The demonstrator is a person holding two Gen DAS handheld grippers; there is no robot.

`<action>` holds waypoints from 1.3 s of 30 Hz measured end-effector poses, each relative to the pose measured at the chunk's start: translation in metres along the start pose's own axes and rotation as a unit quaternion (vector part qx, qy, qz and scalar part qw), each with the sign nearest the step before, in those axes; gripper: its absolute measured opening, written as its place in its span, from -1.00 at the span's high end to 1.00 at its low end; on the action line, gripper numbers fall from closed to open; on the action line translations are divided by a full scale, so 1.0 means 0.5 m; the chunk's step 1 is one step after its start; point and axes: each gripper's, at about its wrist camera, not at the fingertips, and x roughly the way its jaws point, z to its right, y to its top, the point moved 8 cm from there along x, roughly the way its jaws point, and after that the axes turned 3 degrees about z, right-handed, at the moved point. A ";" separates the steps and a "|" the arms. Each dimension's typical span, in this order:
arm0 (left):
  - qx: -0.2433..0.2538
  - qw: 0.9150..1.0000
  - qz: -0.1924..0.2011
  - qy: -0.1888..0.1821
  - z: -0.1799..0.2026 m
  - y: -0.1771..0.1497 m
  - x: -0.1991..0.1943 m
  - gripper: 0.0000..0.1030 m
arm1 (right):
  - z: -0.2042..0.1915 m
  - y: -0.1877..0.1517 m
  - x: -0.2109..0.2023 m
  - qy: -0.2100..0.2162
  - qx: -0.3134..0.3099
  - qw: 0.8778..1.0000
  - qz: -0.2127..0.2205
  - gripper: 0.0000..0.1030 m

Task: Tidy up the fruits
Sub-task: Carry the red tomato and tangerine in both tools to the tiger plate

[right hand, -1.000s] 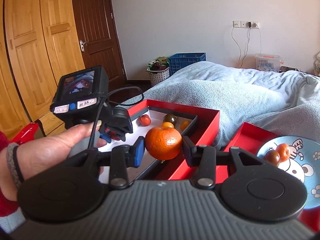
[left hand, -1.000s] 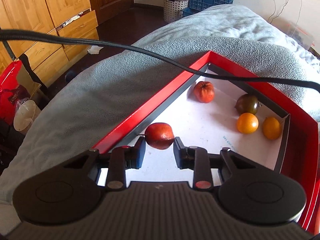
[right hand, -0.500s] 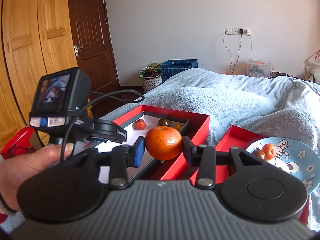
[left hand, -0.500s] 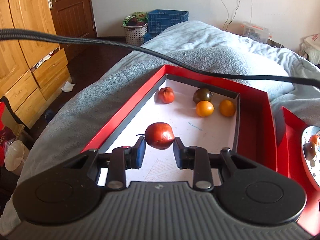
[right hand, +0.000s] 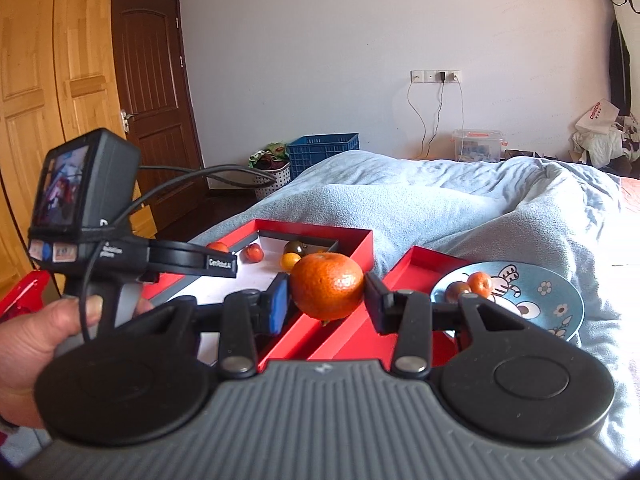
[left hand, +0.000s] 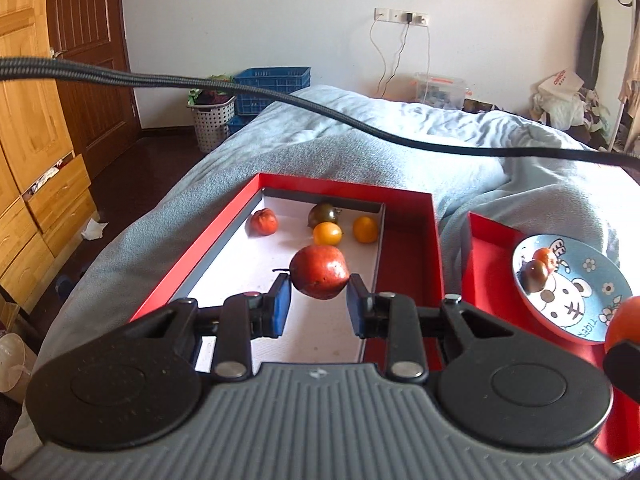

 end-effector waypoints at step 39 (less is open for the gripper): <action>0.167 0.969 0.033 -0.180 0.409 -0.025 -0.005 0.31 | 0.246 -0.118 -0.108 -0.116 0.062 0.991 -0.013 0.15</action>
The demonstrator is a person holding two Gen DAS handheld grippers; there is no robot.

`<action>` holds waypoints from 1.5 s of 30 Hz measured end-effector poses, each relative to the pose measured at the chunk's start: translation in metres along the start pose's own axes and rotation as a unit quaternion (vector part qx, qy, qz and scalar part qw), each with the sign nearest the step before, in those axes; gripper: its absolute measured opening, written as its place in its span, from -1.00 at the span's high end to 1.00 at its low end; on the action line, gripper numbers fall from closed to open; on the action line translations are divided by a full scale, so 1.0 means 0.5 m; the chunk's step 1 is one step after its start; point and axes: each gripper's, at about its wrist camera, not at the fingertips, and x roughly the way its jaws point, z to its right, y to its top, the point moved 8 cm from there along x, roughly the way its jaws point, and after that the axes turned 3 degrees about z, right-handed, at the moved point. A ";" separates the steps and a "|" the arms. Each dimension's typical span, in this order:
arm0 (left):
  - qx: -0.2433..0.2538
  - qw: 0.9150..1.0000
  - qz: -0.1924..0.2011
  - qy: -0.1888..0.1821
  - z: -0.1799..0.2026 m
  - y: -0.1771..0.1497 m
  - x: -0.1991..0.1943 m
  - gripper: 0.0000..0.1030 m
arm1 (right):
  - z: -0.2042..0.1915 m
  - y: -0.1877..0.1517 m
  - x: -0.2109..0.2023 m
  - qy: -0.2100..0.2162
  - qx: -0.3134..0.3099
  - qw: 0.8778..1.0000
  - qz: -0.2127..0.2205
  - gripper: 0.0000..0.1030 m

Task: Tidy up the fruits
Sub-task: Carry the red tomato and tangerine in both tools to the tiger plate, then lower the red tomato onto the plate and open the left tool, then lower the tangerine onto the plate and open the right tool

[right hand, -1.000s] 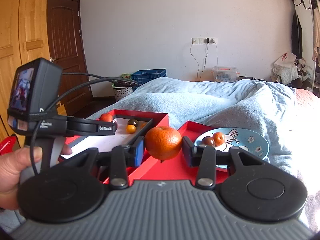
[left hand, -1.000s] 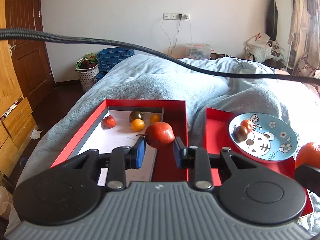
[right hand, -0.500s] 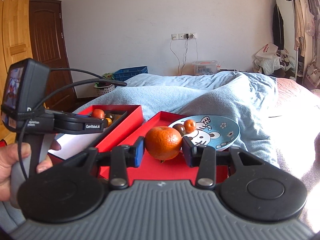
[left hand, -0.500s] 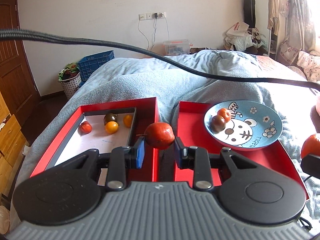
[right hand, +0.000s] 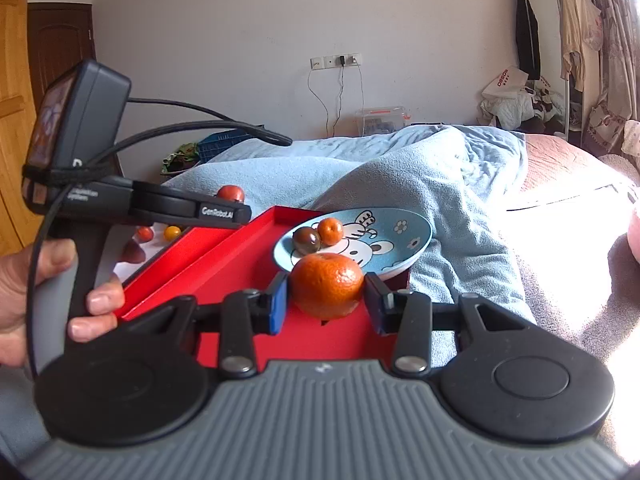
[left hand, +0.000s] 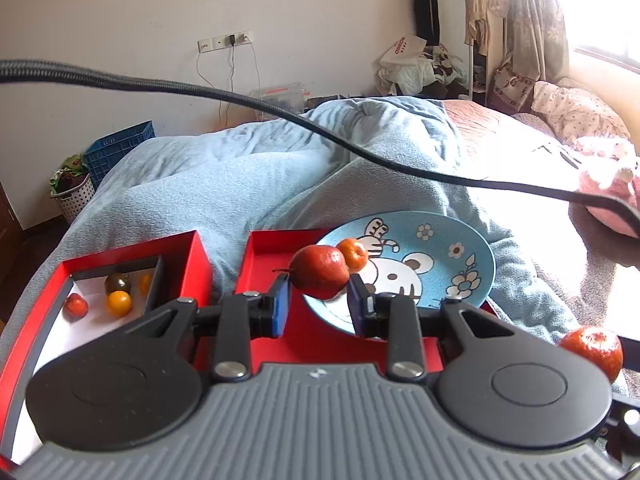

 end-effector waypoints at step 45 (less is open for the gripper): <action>-0.030 0.999 -0.026 0.023 -0.086 -0.050 0.016 -0.39 | 0.070 0.017 0.318 -0.031 -0.043 0.993 -0.102 0.14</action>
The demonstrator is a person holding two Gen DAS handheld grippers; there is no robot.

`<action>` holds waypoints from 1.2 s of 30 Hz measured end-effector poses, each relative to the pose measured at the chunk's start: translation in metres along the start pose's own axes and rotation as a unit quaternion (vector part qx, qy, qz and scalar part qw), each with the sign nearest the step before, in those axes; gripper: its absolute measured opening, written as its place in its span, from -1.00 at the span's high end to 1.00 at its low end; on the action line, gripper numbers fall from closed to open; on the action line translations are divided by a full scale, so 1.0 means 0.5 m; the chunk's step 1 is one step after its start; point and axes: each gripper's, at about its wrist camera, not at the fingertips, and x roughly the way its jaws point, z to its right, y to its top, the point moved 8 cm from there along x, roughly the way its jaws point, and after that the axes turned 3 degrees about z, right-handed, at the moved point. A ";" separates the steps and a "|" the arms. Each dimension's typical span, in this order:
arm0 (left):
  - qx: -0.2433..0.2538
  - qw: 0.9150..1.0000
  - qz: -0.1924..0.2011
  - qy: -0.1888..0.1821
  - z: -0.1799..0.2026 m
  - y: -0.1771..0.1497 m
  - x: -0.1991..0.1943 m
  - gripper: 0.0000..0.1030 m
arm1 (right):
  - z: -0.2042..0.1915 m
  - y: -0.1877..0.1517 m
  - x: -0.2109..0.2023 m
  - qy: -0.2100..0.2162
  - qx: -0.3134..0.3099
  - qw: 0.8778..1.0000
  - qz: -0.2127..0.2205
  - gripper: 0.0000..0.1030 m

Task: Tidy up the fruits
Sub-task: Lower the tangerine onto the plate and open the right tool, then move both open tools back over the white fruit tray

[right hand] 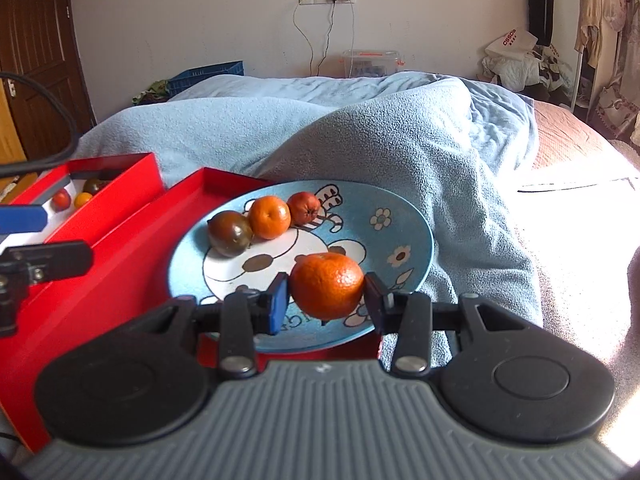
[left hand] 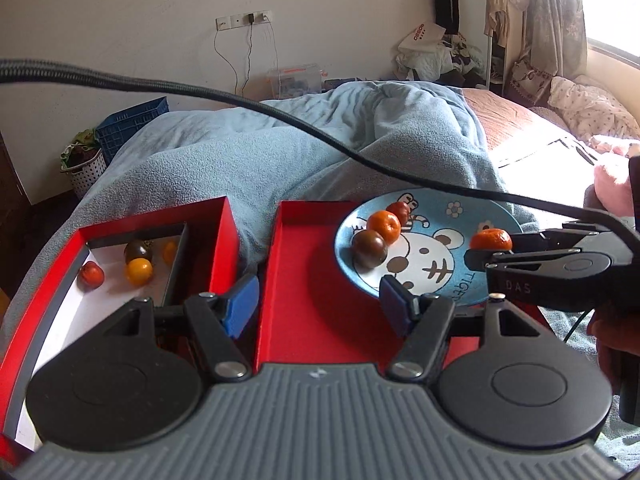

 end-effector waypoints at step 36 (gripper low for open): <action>-0.127 0.984 0.018 0.126 -0.522 -0.021 -0.061 -0.40 | -0.531 0.207 0.052 0.201 -0.240 0.949 0.030 -0.08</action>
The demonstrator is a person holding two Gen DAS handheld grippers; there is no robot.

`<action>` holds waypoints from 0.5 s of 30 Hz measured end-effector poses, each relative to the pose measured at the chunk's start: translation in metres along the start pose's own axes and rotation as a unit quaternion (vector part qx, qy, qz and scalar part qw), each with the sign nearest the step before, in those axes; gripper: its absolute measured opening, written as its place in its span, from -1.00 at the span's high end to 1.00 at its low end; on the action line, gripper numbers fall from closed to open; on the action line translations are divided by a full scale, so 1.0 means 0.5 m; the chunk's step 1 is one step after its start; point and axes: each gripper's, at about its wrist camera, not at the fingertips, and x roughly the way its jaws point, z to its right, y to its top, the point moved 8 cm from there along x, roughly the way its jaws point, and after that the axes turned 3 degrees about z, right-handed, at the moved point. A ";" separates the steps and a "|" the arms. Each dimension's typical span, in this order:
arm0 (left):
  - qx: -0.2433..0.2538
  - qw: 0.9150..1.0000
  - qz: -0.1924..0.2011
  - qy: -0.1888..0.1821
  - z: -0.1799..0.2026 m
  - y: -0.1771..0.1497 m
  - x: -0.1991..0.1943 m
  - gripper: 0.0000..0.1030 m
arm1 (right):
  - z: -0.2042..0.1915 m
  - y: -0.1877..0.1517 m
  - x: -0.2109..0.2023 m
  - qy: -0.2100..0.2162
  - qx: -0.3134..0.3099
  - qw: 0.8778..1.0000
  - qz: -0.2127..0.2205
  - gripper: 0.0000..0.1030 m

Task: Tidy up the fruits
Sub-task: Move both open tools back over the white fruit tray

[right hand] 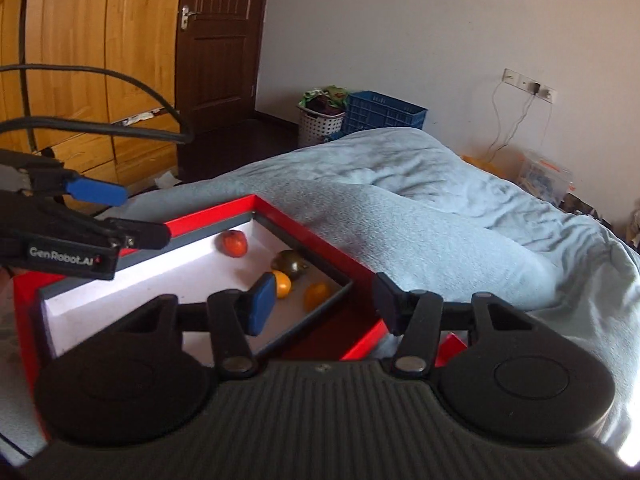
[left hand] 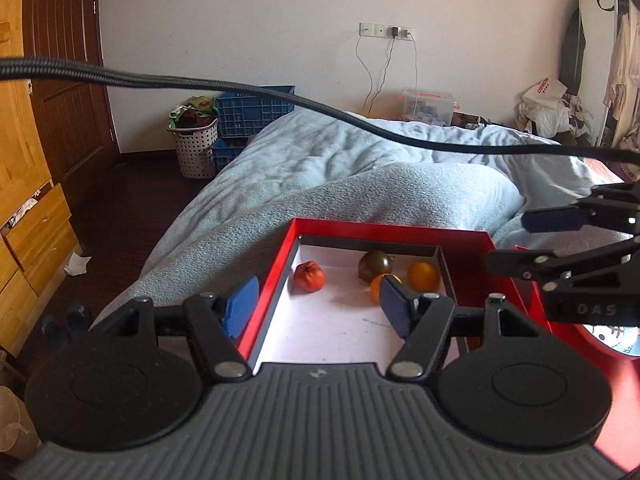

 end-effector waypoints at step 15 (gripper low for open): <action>-0.009 1.000 -0.022 -0.017 -0.076 -0.021 0.038 -0.40 | -0.072 -0.045 0.253 0.035 -0.046 0.986 -0.159 0.23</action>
